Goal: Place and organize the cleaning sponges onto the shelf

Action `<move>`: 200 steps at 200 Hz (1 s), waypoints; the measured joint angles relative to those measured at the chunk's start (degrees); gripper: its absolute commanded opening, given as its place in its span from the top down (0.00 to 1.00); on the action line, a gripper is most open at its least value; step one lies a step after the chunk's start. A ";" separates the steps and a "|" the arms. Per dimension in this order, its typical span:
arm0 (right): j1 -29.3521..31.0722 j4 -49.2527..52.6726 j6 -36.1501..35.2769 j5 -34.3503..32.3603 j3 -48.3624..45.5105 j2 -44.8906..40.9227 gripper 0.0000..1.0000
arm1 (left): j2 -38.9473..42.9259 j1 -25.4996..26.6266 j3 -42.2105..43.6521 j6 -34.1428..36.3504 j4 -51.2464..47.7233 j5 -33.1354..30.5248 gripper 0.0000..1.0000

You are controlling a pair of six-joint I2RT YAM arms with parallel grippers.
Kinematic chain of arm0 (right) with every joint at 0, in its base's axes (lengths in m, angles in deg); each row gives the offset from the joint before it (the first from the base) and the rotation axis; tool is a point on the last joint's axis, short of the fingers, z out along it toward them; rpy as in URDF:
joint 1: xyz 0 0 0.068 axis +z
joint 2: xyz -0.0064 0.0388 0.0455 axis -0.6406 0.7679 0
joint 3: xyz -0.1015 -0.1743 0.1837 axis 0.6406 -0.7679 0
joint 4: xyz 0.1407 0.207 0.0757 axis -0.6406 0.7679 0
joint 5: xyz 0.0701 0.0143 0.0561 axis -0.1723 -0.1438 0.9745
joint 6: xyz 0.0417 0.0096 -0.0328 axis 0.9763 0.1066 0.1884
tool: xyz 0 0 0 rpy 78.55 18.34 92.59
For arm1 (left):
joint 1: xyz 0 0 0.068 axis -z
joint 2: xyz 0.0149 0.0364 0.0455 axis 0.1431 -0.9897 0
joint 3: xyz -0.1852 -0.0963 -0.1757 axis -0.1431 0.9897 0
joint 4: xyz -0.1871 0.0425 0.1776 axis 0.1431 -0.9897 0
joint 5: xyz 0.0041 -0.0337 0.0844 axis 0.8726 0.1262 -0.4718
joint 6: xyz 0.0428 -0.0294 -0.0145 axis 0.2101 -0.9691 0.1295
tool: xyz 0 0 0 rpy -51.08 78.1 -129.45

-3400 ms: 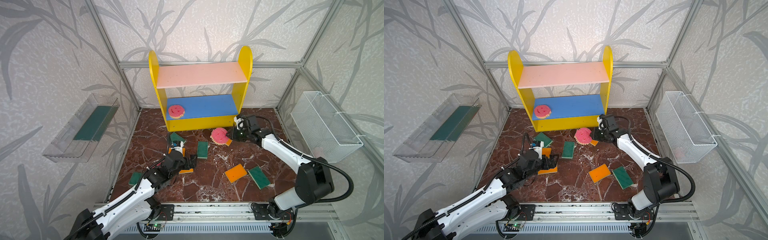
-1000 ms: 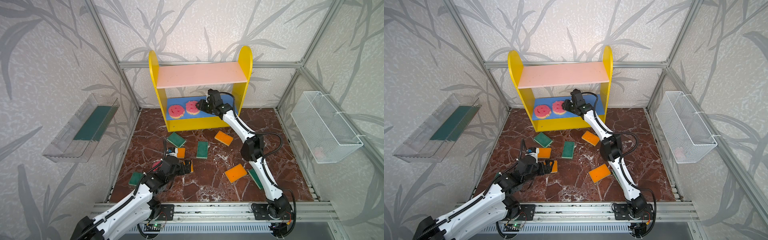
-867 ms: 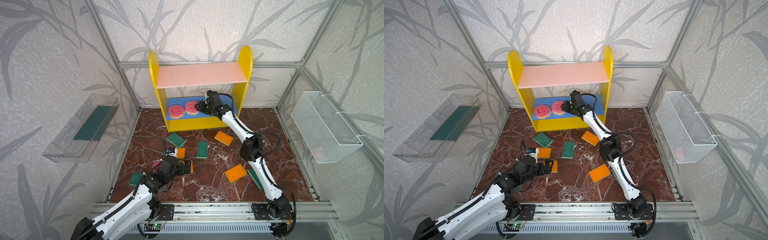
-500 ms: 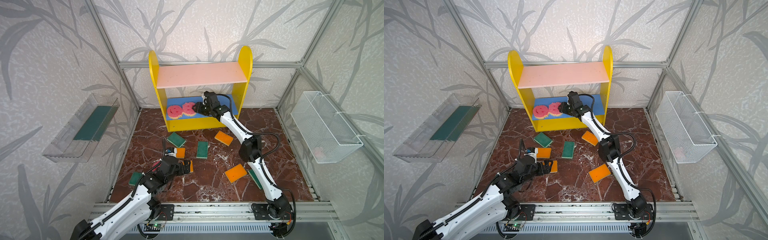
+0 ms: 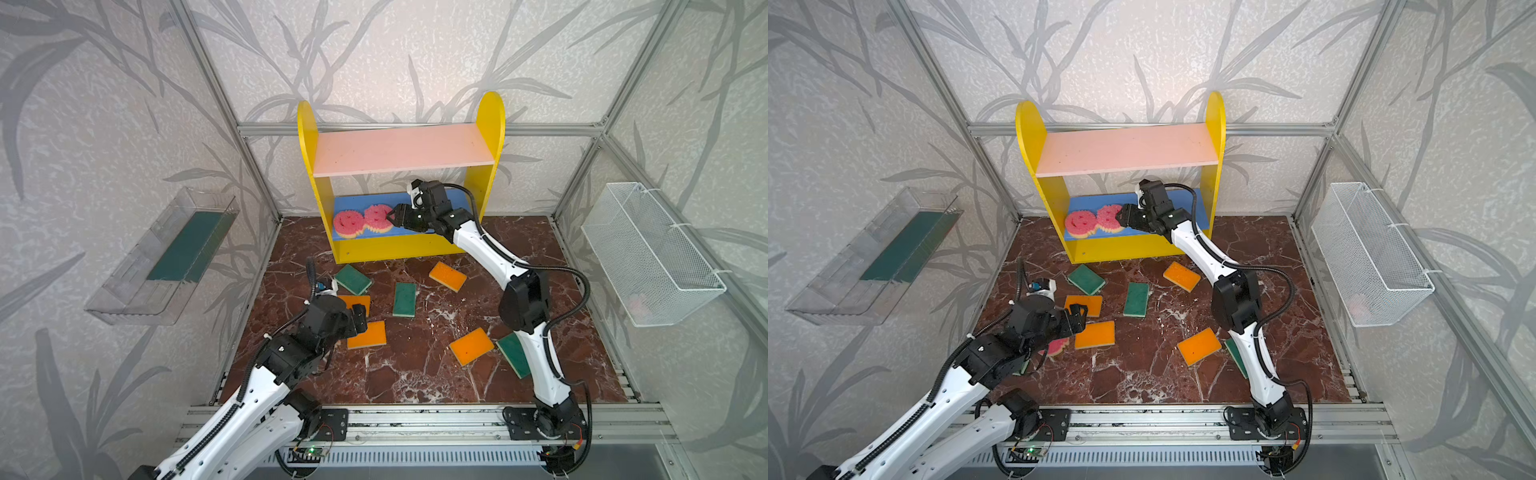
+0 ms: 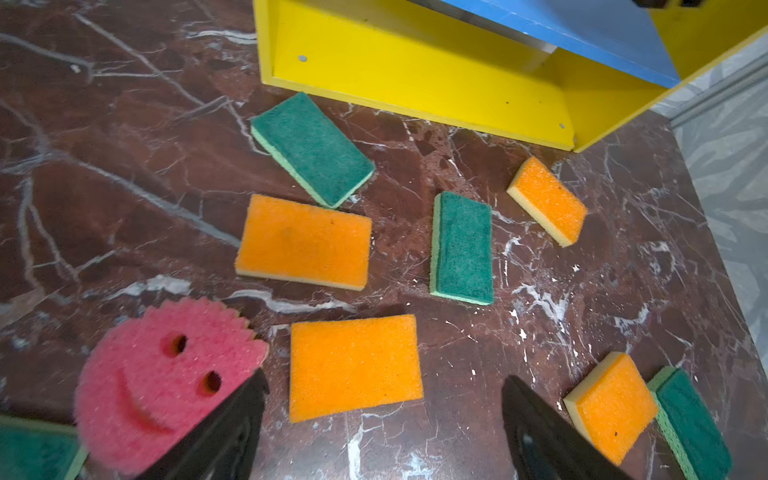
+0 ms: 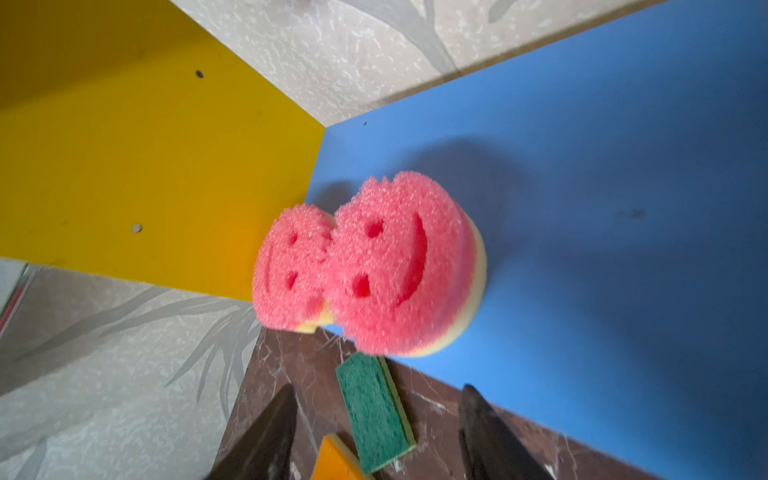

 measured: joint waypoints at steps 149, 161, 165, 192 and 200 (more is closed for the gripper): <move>-0.37 -27.17 -1.01 5.01 -63.71 -37.97 0.35 | -11.06 -15.76 8.33 -5.70 -0.31 0.02 0.10; -0.39 -27.32 -0.81 5.40 -63.95 -37.94 0.35 | -13.92 -16.46 8.46 -5.40 1.86 0.79 0.09; -0.39 -27.47 -0.83 5.53 -63.95 -37.94 0.35 | -14.73 -16.63 8.61 -5.29 2.71 1.11 0.10; -0.39 -28.26 -0.83 5.64 -63.93 -37.97 0.35 | -17.75 -16.92 9.92 -4.79 7.06 3.10 0.12; -0.44 -28.44 -0.83 5.64 -63.93 -37.94 0.35 | -18.23 -16.94 9.94 -4.61 8.31 3.72 0.12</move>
